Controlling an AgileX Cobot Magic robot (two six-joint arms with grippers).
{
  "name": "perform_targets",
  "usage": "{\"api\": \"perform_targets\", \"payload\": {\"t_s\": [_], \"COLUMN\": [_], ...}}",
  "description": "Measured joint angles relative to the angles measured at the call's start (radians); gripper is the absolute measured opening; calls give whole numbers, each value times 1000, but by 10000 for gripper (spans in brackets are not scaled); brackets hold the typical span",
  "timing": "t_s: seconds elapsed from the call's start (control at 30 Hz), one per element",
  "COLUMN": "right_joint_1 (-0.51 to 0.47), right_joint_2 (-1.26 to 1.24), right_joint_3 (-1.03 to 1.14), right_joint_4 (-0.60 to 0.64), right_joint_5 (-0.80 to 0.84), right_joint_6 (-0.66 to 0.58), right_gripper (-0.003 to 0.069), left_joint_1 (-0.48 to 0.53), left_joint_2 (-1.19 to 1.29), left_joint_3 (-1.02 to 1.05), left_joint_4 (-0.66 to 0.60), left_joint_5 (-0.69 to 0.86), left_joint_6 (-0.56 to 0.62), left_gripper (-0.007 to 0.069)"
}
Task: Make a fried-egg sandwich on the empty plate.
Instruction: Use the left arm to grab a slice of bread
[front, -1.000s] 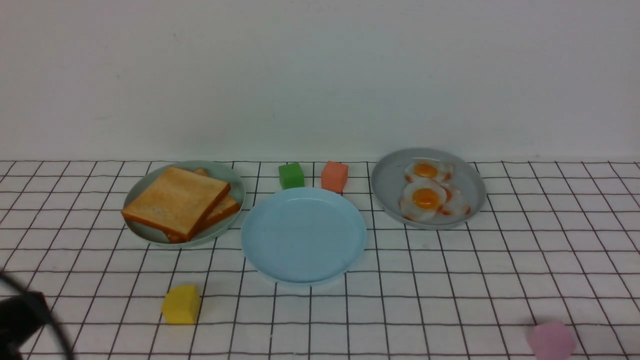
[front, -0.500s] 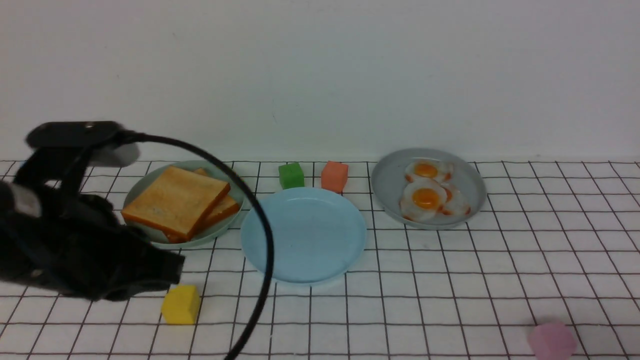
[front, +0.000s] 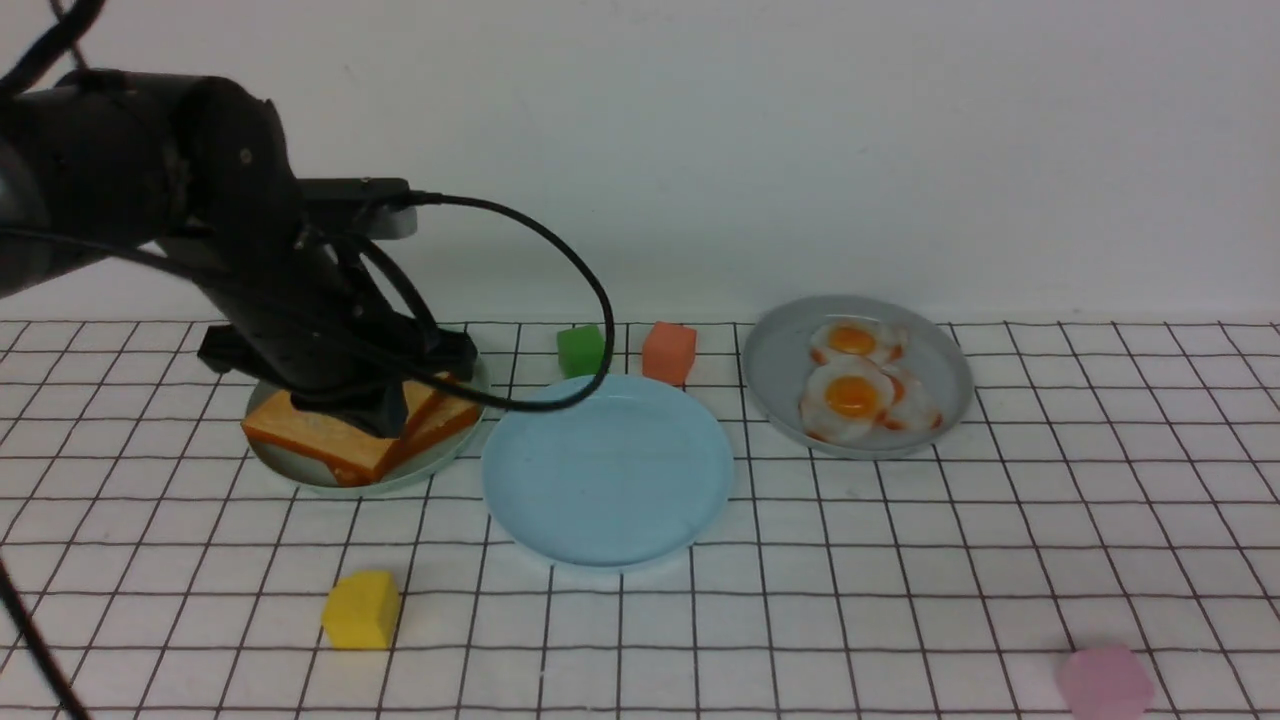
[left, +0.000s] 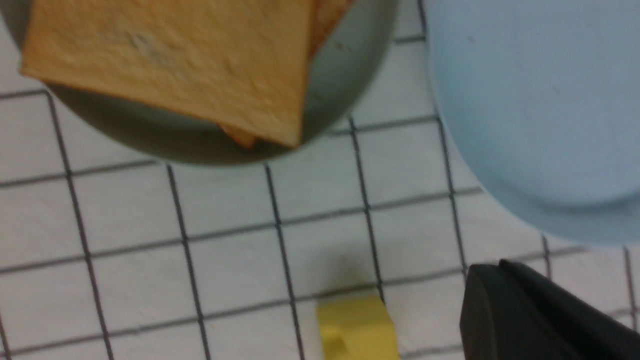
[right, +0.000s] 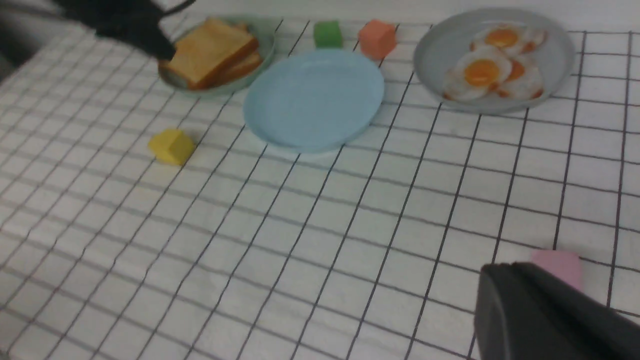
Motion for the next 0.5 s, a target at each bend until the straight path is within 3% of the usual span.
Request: {"api": "perform_targets", "payload": {"t_s": [0.17,0.4,0.5], "right_joint_1": [72,97,97], "right_joint_2": [66,71,73], "right_joint_3": [-86,-87,-87], "right_joint_4": [-1,-10,-10], "right_joint_5": [34,33,33], "right_joint_6": [-28,-40,-41], "right_gripper": [-3,3,3], "left_joint_1": [30,31,31], "left_joint_2": [134,275,297], "left_joint_3": [-130,-221,-221], "left_joint_4": [50,106,130], "left_joint_5": [-1,-72,-121], "left_joint_6": [-2,23,26], "left_gripper": [55,332,400]}}
